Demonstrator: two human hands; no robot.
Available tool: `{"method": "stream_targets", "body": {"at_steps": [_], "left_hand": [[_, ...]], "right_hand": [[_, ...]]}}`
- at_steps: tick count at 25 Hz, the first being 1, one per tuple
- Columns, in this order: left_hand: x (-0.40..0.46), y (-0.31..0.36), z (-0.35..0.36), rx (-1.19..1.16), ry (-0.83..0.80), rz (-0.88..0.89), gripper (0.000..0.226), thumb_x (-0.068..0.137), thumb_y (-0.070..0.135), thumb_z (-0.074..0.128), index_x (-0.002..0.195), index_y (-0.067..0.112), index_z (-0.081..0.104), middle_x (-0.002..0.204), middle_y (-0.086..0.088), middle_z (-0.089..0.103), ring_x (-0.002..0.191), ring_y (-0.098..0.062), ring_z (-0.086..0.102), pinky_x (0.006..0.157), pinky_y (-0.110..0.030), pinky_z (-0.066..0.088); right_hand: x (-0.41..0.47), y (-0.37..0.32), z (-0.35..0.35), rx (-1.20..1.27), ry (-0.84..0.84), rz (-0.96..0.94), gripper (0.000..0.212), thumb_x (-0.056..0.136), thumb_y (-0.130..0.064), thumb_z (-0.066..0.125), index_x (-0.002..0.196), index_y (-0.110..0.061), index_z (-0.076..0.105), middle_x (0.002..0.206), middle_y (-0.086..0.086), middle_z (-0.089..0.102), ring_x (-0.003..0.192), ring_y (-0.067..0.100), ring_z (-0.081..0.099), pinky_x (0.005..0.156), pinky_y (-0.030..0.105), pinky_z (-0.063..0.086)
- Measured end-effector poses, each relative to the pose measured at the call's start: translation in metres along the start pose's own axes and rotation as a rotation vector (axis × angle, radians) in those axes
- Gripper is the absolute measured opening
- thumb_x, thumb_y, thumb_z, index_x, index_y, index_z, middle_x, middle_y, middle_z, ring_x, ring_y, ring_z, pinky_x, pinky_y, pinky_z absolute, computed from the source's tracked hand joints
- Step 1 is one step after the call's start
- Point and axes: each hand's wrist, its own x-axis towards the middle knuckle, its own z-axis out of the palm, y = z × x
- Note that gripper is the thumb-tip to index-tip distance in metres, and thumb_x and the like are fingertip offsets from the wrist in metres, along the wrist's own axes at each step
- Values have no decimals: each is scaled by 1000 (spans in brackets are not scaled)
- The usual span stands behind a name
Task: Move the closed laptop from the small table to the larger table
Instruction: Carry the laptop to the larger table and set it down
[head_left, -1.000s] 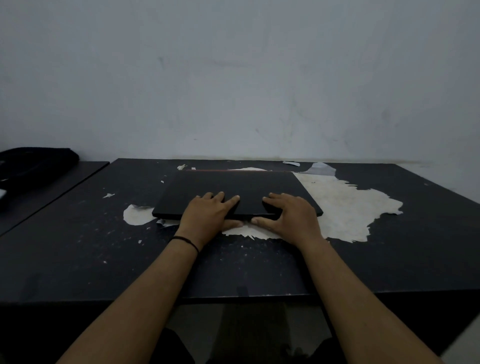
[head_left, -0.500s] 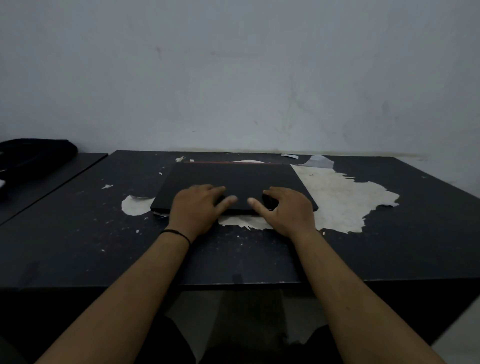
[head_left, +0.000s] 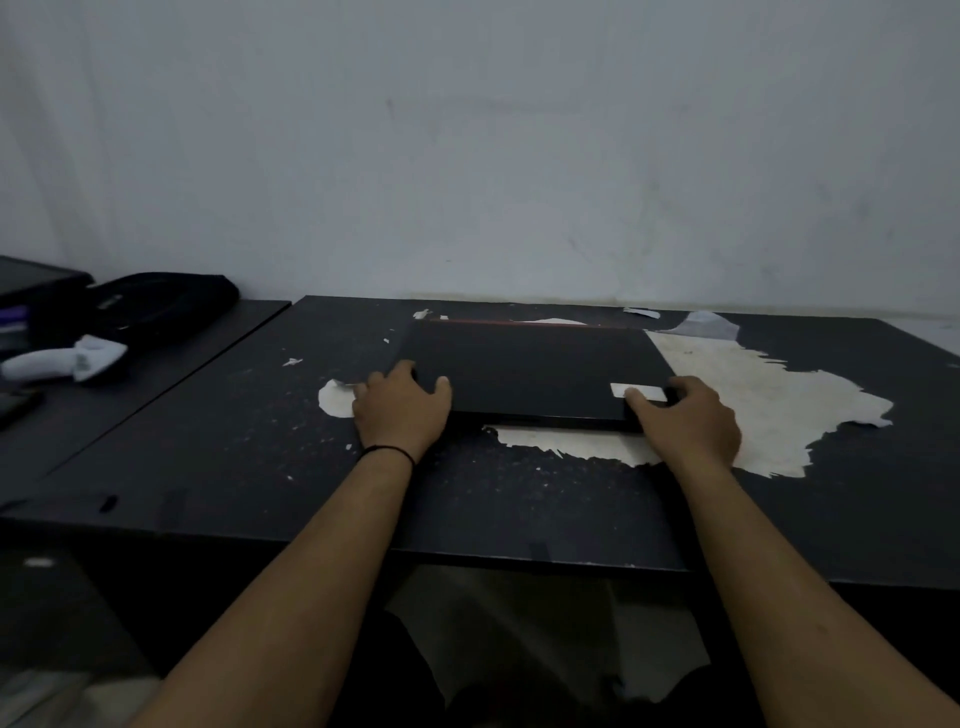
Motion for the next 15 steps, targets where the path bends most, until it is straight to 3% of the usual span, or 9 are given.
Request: {"method": "stream_targets", "body": {"at_steps": [5,9,12,15], "left_hand": [[2,0,-1,-39,14,15,63,90,56,57,135,13,62,131,-11,66,125,-34,55,109,-43,38],[-11,2,-9,-87,56,15,59,90,53,62,132,11,65,127,-11,69,121,-32,60,110,-45,39],[-24,1,-28,-131,39,42,57,89,52,65,127,9,68,123,-11,71,115,-34,63,108,-46,43],[-54,-5,-44,-149,67,69,49,88,51,67,112,9,74,110,-12,75,105,-37,65,102,-46,46]], "right_hand": [[1,2,-8,221,-48,100,66,71,-52,82,128,-22,65,132,2,65,114,26,62,96,42,51],[-10,3,-22,401,-34,142,53,71,-39,87,119,-20,71,124,0,70,103,16,62,78,21,46],[-33,6,-41,492,-12,141,51,69,-36,89,114,-18,74,116,-3,72,100,12,61,90,28,48],[-63,15,-60,528,2,135,49,69,-32,90,113,-17,73,108,-6,70,98,9,61,88,28,49]]}}
